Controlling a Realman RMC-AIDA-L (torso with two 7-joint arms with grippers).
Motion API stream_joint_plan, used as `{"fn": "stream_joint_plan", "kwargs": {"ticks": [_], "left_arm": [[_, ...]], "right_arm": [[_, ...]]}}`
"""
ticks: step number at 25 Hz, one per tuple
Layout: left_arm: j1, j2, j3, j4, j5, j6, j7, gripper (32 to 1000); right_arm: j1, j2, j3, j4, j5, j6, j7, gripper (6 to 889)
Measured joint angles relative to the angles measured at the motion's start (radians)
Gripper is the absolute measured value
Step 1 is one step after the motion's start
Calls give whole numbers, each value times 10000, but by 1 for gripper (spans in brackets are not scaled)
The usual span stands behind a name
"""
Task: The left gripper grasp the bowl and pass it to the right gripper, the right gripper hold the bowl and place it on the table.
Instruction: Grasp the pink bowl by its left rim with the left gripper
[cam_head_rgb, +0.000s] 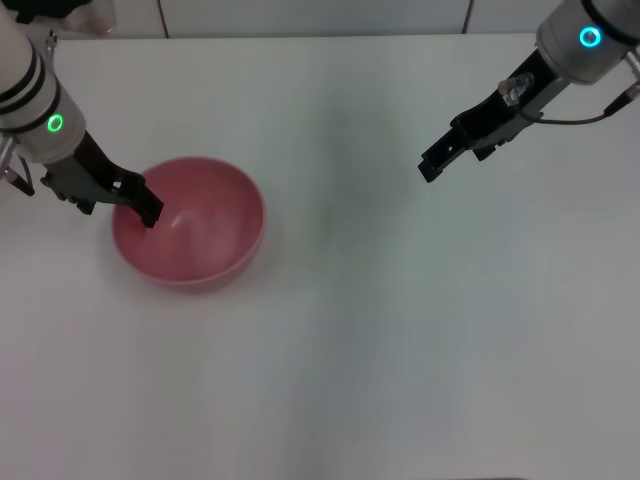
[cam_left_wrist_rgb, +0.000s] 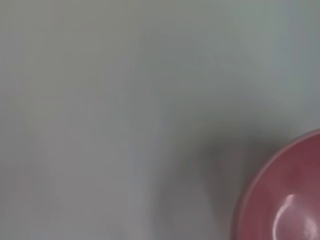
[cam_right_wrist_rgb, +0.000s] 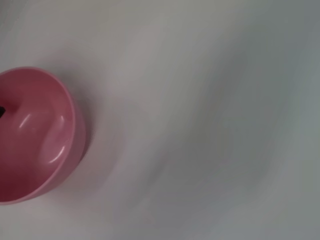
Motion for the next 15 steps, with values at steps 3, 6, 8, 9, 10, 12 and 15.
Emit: {"fn": "stream_joint_plan", "kwargs": {"ticks": [3, 6, 8, 9, 10, 12, 15], "left_arm": [[0, -9, -1, -192, -17, 167, 44, 861], [-11, -21, -2, -396, -46, 339, 90, 861], [-14, -26, -2, -495, -95, 405, 103, 860], [-14, -30, 0, -508, -121, 419, 111, 860], [-15, -34, 5, -516, -141, 438, 120, 860], [-16, -41, 10, -518, -157, 486, 132, 860], [-14, -41, 17, -539, -250, 511, 137, 860]], "right_arm": [[-3, 0, 1, -2, 7, -24, -21, 874], [-6, 0, 0, -3, 18, -83, -36, 874], [-12, 2, 0, -3, 20, -103, -59, 874], [-16, 3, 0, -3, 21, -104, -68, 874], [-20, 3, 0, -3, 21, -105, -75, 874], [-21, 3, 0, -3, 22, -105, -83, 873], [-22, 1, 8, -3, 22, -106, -114, 873]]}}
